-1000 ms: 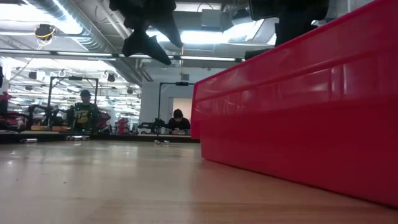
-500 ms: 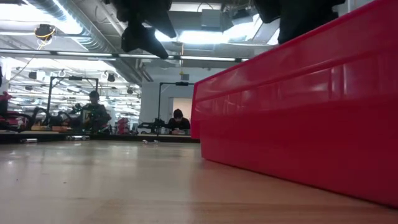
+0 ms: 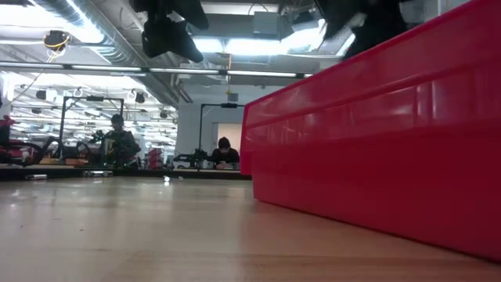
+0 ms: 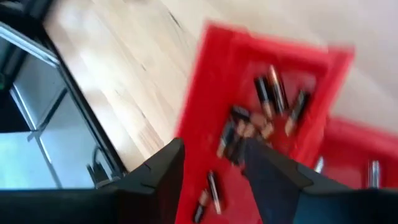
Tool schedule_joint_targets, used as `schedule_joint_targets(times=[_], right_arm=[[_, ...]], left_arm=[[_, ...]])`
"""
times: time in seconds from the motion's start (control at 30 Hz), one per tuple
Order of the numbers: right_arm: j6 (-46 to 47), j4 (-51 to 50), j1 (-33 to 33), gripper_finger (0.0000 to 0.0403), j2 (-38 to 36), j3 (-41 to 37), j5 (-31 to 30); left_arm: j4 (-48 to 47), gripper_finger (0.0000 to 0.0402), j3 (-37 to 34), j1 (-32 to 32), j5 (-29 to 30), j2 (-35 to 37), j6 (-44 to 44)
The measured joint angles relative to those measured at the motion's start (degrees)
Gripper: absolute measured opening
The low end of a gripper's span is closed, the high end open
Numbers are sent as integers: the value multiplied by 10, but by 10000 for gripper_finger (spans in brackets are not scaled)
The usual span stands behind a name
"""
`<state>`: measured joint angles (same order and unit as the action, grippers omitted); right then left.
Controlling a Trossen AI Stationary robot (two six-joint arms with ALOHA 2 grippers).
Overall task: Sort batteries
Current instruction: Put the silver battery into the right red bin
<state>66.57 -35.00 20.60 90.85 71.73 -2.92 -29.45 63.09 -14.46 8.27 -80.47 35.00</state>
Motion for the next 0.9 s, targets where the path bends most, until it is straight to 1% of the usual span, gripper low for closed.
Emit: schedule_joint_targets(times=[0.17, 0.27, 0.43, 0.6, 0.67, 0.77, 0.9], right_arm=[[-53, 0, -5, 169, -1, 46, -52], [-86, -5, -17, 169, -1, 71, -56], [-147, -8, -48, 169, -2, 91, -54], [-229, -3, -94, 169, -2, 101, -33], [-265, 12, -120, 169, -2, 101, -16], [-315, 30, -161, 169, -2, 101, 34], [-376, 36, -221, 169, -2, 101, 111]], left_arm=[[-1, 237, 0, -18, 18, 0, 10], [-1, 237, 0, -27, 39, 0, 21], [0, 237, 0, -37, 73, -13, 51], [0, 237, 0, -36, 74, -32, 71], [1, 237, 0, -28, 74, -36, 73], [2, 237, 0, -9, 86, -36, 82], [1, 237, 0, 38, 93, -33, 72]])
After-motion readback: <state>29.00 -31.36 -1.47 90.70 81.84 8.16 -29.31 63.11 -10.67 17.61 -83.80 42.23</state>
